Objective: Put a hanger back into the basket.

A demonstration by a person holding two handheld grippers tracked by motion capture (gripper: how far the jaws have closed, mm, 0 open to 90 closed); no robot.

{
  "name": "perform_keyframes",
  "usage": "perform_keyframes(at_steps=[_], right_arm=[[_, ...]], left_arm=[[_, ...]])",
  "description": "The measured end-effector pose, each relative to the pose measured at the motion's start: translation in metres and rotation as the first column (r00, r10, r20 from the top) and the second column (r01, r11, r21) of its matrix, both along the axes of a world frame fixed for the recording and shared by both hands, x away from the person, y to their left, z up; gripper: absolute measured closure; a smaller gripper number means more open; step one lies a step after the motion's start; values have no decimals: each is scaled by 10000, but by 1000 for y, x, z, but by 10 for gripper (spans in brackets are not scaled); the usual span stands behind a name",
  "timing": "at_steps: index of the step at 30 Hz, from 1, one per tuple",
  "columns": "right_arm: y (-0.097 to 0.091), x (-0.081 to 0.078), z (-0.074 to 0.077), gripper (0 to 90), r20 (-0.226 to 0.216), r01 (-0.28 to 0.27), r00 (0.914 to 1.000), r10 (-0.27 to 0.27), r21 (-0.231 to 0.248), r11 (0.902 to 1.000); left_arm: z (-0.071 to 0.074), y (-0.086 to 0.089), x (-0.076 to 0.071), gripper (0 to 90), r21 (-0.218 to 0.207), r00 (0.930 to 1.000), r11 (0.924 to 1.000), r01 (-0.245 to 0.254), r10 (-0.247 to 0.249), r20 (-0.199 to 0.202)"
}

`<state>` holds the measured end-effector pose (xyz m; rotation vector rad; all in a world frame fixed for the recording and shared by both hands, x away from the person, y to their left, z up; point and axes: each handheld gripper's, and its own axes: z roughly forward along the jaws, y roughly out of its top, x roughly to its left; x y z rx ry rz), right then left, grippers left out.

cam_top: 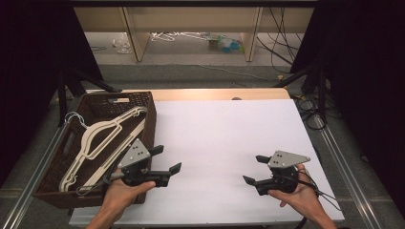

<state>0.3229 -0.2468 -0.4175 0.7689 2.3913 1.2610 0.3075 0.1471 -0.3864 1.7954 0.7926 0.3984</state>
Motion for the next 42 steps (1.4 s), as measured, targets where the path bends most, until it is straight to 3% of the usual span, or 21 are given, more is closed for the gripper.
perform_keyframes(at_steps=[8,14,17,20,24,30,42], right_arm=[[2,-8,1,198,-3,-24,10000,24,244,9997],[1,-16,0,198,176,114,9998,-122,427,9990],[1,-21,0,191,158,49,9999,-56,479,9988],[1,-25,0,187,277,115,9995,-130,542,9985],[2,-32,0,178,331,63,9994,-86,705,9975],[5,-39,-1,174,506,13,9987,-62,968,9953],[5,-39,-4,175,258,-28,9997,9,774,9970]], left_arm=[[-13,-9,-11,171,262,9991,9988,411,-414,129],[-26,-8,-20,171,507,9990,9983,299,-315,308],[-33,-10,-24,171,401,9993,9990,221,-232,283],[-39,-10,-26,171,694,9984,9969,357,-387,416],[-44,-10,-27,171,440,9992,9989,188,-203,344],[-43,-8,-28,171,325,9990,9993,198,-210,383],[-42,-7,-28,171,321,9991,9994,145,-158,381]])
